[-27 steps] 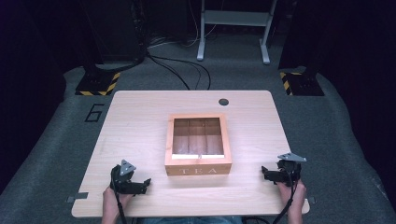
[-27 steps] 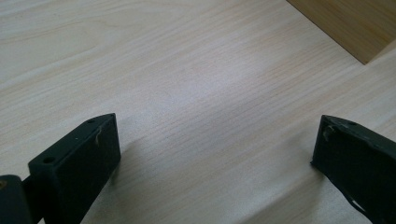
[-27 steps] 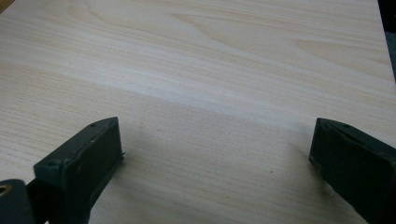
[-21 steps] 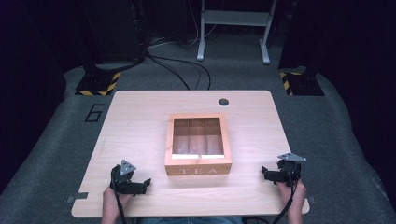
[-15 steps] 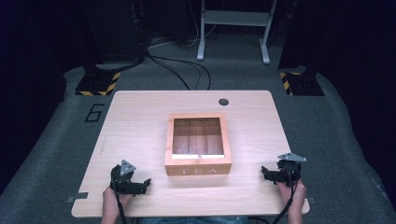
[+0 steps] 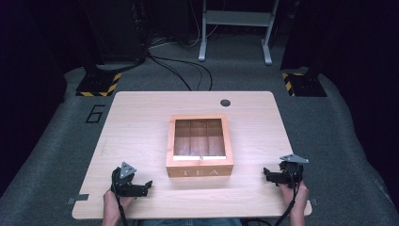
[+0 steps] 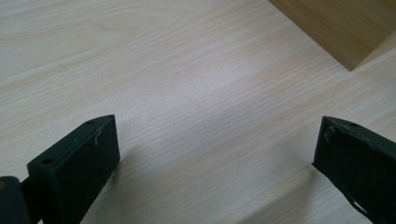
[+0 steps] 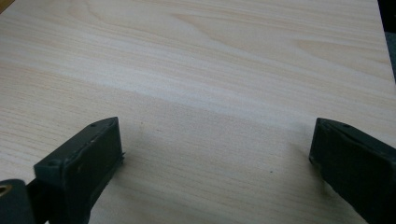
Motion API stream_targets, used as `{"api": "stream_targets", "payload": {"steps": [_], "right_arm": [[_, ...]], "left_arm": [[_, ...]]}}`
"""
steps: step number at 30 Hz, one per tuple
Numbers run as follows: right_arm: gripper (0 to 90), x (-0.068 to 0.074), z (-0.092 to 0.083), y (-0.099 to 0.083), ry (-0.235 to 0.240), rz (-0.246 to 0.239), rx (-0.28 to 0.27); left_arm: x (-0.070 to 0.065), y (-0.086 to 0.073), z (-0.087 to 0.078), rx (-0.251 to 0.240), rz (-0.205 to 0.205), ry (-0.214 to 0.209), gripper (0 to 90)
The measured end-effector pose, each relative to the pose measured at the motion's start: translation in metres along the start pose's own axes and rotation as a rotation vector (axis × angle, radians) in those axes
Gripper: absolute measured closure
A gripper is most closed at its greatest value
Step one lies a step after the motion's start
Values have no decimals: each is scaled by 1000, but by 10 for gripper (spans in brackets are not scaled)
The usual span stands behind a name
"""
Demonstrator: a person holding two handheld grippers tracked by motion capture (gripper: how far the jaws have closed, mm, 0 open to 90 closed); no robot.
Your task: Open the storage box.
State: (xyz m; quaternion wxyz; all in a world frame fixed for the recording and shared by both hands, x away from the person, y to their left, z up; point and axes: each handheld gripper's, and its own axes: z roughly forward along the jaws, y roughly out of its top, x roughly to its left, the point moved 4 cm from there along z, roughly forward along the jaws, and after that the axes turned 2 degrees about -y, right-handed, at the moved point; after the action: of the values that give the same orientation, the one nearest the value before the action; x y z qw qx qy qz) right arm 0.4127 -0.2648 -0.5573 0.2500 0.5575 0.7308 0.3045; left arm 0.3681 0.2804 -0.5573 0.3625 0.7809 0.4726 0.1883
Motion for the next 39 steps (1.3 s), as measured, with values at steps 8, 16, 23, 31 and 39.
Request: {"api": "stream_targets", "payload": {"steps": [8, 16, 23, 31, 39], "right_arm": [[23, 0, 0, 0, -1, 2, 0], [23, 0, 0, 0, -1, 4, -1], [23, 0, 0, 0, -2, 4, 0], [23, 0, 0, 0, -2, 4, 0], [23, 0, 0, 0, -2, 4, 0]], "left_arm": [[-15, 11, 3, -35, -3, -78, 2], [-26, 27, 3, -99, -16, -121, 0], [-48, 45, 3, -132, 55, -173, 16], [-61, 63, 5, -160, 107, -194, 122], [-65, 67, 7, -162, 130, -203, 204]]}}
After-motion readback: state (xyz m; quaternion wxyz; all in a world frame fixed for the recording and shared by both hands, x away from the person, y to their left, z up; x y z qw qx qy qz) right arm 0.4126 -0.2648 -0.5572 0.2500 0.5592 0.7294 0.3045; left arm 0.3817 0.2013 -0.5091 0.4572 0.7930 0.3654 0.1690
